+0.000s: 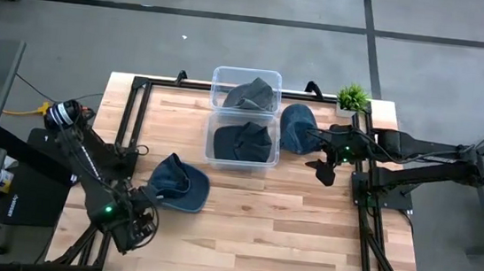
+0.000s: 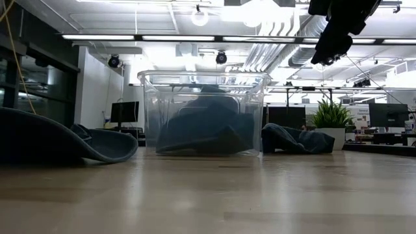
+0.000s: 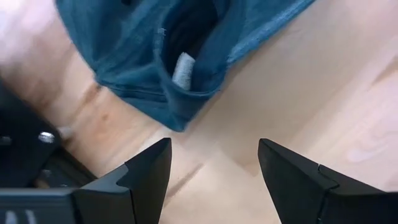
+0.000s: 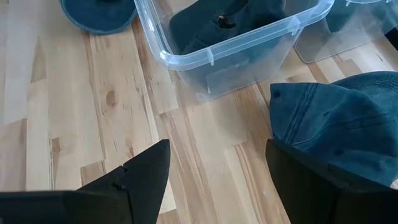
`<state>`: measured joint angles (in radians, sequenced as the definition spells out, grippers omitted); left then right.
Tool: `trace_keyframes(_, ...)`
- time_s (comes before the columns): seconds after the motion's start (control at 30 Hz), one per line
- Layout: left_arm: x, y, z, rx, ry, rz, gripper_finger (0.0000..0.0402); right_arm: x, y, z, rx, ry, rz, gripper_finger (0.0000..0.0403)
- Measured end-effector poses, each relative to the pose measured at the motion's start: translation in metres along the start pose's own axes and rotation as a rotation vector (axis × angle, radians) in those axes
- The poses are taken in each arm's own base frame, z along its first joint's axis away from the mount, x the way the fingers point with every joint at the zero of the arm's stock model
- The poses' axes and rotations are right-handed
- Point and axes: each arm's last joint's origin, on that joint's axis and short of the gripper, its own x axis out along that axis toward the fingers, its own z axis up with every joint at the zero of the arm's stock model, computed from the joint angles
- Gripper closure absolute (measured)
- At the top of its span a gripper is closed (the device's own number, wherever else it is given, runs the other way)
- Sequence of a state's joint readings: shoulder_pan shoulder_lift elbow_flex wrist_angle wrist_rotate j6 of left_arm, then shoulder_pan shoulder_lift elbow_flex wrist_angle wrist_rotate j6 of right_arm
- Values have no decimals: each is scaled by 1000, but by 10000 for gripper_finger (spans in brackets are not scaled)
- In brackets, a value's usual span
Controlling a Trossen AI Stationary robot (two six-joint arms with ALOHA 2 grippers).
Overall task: Pick & Place hat
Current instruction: Put the bottom dark blue cap into the bottom transparent bin
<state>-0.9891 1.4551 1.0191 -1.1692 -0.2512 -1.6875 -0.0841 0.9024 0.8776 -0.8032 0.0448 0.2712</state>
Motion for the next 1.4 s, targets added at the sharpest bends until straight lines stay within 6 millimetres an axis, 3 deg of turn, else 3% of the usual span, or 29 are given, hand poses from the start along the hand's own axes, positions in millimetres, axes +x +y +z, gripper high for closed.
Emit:
trace_keyframes(0.27, -1, 2, -19, 76, -101, 6, 165, 0, 0, 0, -9, 0, 0, 144)
trace_keyframes(0.47, 14, -4, -33, 127, -182, 80, 165, 0, 0, 0, -10, 0, 0, 144)
trace_keyframes(0.87, 43, -14, -38, 133, -271, 210, 165, 0, 0, 0, -18, -3, -10, 144)
trace_keyframes(1.07, 59, -21, -30, 114, -331, 252, 165, 0, 0, 1, -15, -8, -10, 144)
trace_keyframes(1.4, 70, -27, -1, 95, -364, 284, 165, 0, 0, 1, -6, -6, -3, 144)
